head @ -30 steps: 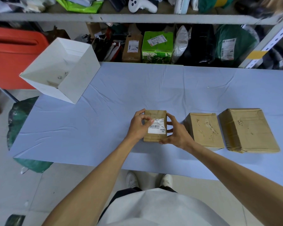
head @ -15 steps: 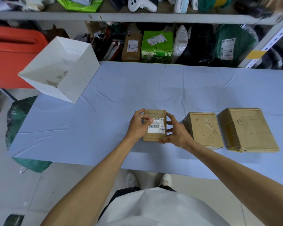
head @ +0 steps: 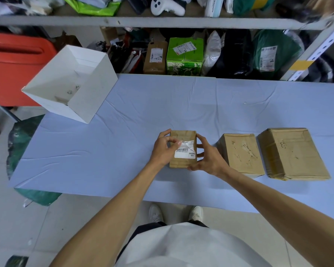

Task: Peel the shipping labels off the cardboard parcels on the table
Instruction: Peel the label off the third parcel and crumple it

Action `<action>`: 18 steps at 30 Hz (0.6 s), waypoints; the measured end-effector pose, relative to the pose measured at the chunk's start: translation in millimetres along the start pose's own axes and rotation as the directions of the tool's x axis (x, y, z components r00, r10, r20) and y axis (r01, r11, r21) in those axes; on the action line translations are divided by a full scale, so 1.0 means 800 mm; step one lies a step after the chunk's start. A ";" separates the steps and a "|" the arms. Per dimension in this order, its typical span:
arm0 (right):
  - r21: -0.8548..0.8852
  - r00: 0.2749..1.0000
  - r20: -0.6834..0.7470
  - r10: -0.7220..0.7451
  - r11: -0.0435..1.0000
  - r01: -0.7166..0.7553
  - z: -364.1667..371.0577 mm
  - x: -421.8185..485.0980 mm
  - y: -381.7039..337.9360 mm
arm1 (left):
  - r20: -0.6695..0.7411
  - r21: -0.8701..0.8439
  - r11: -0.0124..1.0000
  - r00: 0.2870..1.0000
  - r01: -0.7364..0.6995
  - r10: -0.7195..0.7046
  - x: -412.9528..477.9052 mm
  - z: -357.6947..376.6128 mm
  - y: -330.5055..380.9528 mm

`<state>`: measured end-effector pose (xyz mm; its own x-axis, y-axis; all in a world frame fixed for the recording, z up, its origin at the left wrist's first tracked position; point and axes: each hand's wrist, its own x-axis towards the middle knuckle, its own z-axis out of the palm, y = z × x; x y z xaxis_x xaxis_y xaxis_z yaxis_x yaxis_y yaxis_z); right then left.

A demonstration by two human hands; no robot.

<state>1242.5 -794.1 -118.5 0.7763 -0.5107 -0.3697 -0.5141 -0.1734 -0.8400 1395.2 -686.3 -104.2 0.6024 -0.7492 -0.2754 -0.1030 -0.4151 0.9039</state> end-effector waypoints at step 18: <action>-0.026 1.000 0.006 -0.004 1.000 0.004 0.001 -0.001 -0.004 | 0.004 -0.005 1.000 1.000 0.010 -0.010 -0.002 -0.002 0.001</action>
<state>1243.6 -792.5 -115.8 0.7804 -0.5048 -0.3688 -0.5204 -0.1976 -0.8307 1395.7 -684.5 -102.7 0.6002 -0.7471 -0.2857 -0.0927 -0.4197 0.9029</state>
